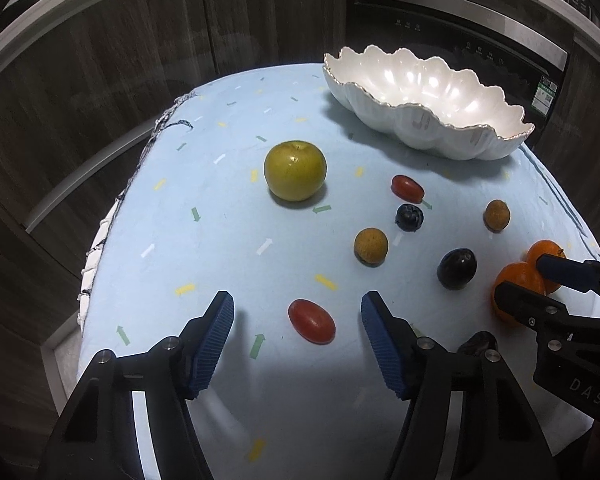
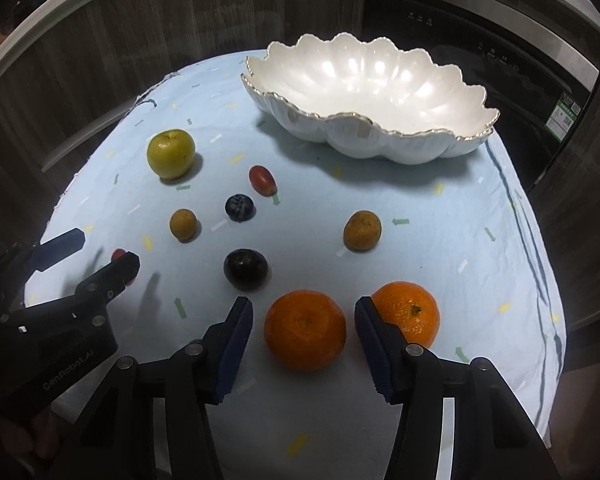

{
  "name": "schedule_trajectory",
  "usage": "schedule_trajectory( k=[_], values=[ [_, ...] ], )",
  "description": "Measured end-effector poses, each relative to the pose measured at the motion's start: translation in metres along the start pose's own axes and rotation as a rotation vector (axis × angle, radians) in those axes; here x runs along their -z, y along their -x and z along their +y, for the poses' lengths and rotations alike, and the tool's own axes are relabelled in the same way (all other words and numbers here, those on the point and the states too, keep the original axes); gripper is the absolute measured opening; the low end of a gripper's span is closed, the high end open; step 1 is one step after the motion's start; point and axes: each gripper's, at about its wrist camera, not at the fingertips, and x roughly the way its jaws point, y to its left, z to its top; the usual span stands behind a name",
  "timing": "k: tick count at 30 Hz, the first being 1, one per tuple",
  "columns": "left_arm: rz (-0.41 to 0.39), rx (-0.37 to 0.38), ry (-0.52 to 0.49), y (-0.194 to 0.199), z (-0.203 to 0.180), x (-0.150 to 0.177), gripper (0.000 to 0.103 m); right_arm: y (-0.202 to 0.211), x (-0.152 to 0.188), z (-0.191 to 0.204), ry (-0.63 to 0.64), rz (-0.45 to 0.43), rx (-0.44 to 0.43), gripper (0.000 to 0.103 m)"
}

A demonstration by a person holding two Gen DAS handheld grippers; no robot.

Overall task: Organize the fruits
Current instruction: 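Close the right tool on the mandarin while the left tool grasps the red date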

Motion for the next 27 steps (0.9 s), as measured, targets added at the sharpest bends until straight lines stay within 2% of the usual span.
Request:
schedule_trajectory(
  k=[3,10,12,17,20,27],
  values=[
    [0.017,0.013,0.002,-0.004,0.000,0.001,0.054,-0.006,0.001,-0.001,-0.006,0.022,-0.006,0.055],
    [0.046,0.026,0.001,-0.012,-0.001,0.003,0.045,-0.014,0.003,-0.001,-0.008,0.052,-0.016,0.054],
    [0.054,0.035,0.001,-0.014,-0.002,0.004,0.035,-0.015,0.003,0.000,-0.005,0.053,-0.018,0.054],
    [0.053,0.043,-0.002,-0.014,-0.002,0.005,0.032,-0.018,0.003,-0.002,-0.013,0.061,-0.019,0.045],
    [0.051,0.048,-0.007,-0.013,-0.004,0.005,0.025,-0.018,0.003,-0.004,-0.021,0.060,-0.025,0.044],
    [0.051,0.047,-0.010,-0.011,-0.004,0.005,0.024,-0.016,0.003,-0.006,-0.034,0.059,-0.035,0.043]
  ],
)
